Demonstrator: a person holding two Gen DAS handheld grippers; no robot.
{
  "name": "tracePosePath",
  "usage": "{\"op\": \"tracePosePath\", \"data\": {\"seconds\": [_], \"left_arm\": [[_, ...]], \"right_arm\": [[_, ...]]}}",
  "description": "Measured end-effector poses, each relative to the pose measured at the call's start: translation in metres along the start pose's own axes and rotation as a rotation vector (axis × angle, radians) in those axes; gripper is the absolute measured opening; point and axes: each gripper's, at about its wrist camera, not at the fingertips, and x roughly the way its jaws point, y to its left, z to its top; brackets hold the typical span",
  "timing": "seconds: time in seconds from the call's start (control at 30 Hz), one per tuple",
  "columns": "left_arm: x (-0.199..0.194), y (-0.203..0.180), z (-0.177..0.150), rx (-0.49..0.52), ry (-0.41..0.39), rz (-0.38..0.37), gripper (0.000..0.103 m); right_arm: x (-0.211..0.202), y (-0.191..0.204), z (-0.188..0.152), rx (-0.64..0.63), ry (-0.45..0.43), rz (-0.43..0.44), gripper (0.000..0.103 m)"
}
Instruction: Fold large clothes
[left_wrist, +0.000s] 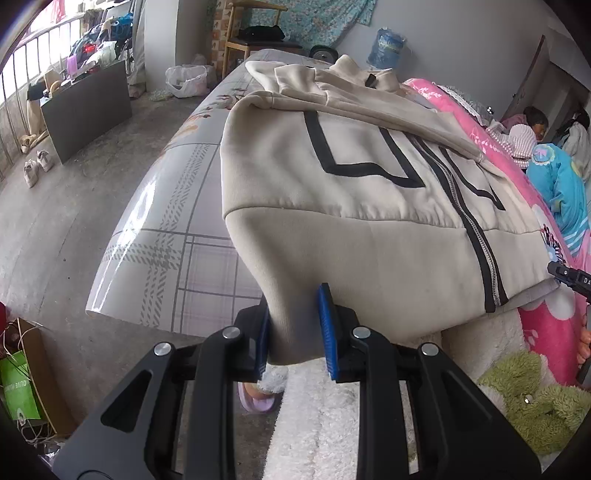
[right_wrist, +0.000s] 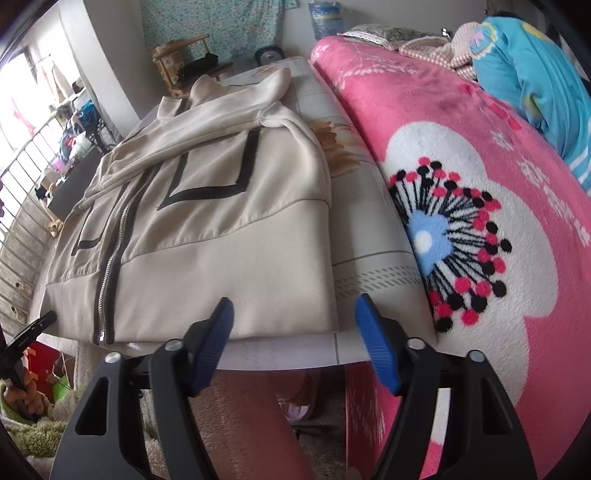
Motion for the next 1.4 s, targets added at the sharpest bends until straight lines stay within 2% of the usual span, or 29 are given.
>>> {"op": "tracePosePath", "data": {"seconds": [0.07,0.13,0.2,0.27,0.33,0.47,0.53,0.83,1.0,1.07,1.13,1.17,1.2,1.23,1.27,1.3,1.4], "left_arm": [[0.000,0.000,-0.001,0.001,-0.003,0.001,0.023],[-0.001,-0.001,-0.001,0.008,-0.008,0.004,0.023],[-0.004,-0.003,-0.001,0.021,-0.017,0.005,0.016],[-0.009,-0.004,0.000,0.033,-0.029,0.000,0.011],[-0.017,-0.004,0.004,0.025,-0.042,-0.025,0.007],[-0.042,0.005,0.027,-0.065,-0.105,-0.174,0.005],[-0.049,0.008,0.042,-0.083,-0.139,-0.221,0.005],[-0.014,0.022,0.114,-0.137,-0.150,-0.218,0.005],[0.014,0.035,0.158,-0.212,-0.138,-0.228,0.005],[0.032,0.044,0.171,-0.285,-0.112,-0.234,0.006],[0.050,0.051,0.180,-0.344,-0.094,-0.231,0.010],[0.057,0.054,0.183,-0.364,-0.088,-0.227,0.012],[0.063,0.056,0.185,-0.379,-0.085,-0.224,0.019],[0.066,0.059,0.185,-0.396,-0.096,-0.207,0.024],[0.064,0.062,0.184,-0.408,-0.118,-0.181,0.036],[0.061,0.067,0.182,-0.420,-0.144,-0.172,0.043],[0.054,0.081,0.174,-0.438,-0.159,-0.190,0.044]], "right_arm": [[0.002,-0.003,-0.001,0.028,0.011,0.023,0.037],[0.004,-0.004,-0.001,0.029,0.020,0.012,0.030],[0.003,-0.004,-0.002,0.028,0.024,0.006,0.012],[-0.002,-0.006,-0.002,0.051,0.012,0.034,0.007],[-0.012,-0.004,0.001,0.060,-0.016,0.043,0.006],[-0.035,0.007,0.017,0.049,-0.088,0.075,0.006],[-0.042,0.013,0.030,0.041,-0.123,0.087,0.006],[-0.030,0.026,0.112,0.006,-0.202,0.122,0.006],[0.002,0.028,0.159,0.018,-0.206,0.132,0.006],[0.027,0.025,0.175,0.041,-0.184,0.142,0.006],[0.048,0.020,0.186,0.074,-0.155,0.150,0.007],[0.056,0.017,0.189,0.091,-0.146,0.152,0.014],[0.063,0.013,0.190,0.113,-0.134,0.140,0.026],[0.065,0.011,0.189,0.125,-0.132,0.135,0.032],[0.065,0.010,0.187,0.129,-0.137,0.137,0.043],[0.063,0.010,0.185,0.126,-0.143,0.139,0.053],[0.052,0.006,0.170,0.091,-0.152,0.120,0.065]]}}
